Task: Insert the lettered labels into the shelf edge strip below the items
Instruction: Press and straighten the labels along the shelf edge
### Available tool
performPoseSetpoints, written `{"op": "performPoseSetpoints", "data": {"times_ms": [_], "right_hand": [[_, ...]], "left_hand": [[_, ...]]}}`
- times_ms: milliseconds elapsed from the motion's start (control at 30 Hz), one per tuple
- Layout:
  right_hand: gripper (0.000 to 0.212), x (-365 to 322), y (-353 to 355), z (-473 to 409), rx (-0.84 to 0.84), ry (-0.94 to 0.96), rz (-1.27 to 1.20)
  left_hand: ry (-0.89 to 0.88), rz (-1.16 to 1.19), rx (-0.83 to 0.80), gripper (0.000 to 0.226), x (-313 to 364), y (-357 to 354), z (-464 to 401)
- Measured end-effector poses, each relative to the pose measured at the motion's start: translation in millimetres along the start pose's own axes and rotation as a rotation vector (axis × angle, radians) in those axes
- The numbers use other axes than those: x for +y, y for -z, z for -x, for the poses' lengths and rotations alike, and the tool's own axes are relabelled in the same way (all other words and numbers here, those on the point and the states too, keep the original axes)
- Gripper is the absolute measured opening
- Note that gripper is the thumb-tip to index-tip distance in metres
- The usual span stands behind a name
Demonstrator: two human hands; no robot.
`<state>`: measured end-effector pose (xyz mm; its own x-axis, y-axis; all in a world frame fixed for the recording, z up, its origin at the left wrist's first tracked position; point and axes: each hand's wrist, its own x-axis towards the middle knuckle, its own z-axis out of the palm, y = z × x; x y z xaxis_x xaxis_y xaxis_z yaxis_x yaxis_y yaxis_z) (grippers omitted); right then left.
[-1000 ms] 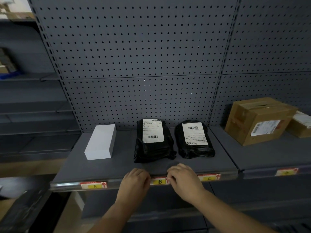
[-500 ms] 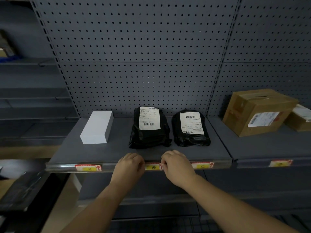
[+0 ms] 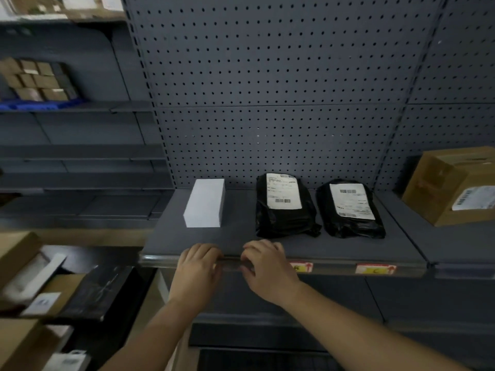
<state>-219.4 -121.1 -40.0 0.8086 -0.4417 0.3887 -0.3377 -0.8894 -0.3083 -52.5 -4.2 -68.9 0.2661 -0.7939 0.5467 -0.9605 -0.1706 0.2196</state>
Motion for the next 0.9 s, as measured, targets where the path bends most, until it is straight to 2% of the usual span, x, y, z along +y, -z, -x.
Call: {"op": "performPoseSetpoints", "data": {"times_ms": [167, 300, 633, 733, 800, 900], "right_hand": [[0.014, -37.6, -24.1, -21.5, -0.025, -0.027, -0.037], [0.016, -50.6, -37.5, -30.5, -0.026, -0.085, -0.013], [0.008, -63.1, -51.8, -35.0, 0.036, -0.227, 0.026], [0.010, -59.8, -50.0, -34.9, 0.014, -0.223, 0.029], [0.012, -57.7, -48.5, -35.2, -0.004, -0.207, 0.036], [0.013, -55.2, -47.6, -37.3, -0.036, -0.190, 0.048]], "left_hand": [[0.047, -0.058, -0.024, 0.023, -56.2, 19.6, 14.4], [0.014, -0.010, -0.025, 0.021, -81.3, 16.4, 18.3], [0.005, 0.049, -0.078, 0.016, -96.4, 17.5, 11.8], [0.027, 0.058, -0.090, 0.013, -98.3, 18.5, 9.9], [0.030, 0.060, -0.096, 0.002, -99.0, 18.3, 9.6], [0.022, 0.053, -0.103, 0.003, -99.2, 17.7, 9.1]]}}
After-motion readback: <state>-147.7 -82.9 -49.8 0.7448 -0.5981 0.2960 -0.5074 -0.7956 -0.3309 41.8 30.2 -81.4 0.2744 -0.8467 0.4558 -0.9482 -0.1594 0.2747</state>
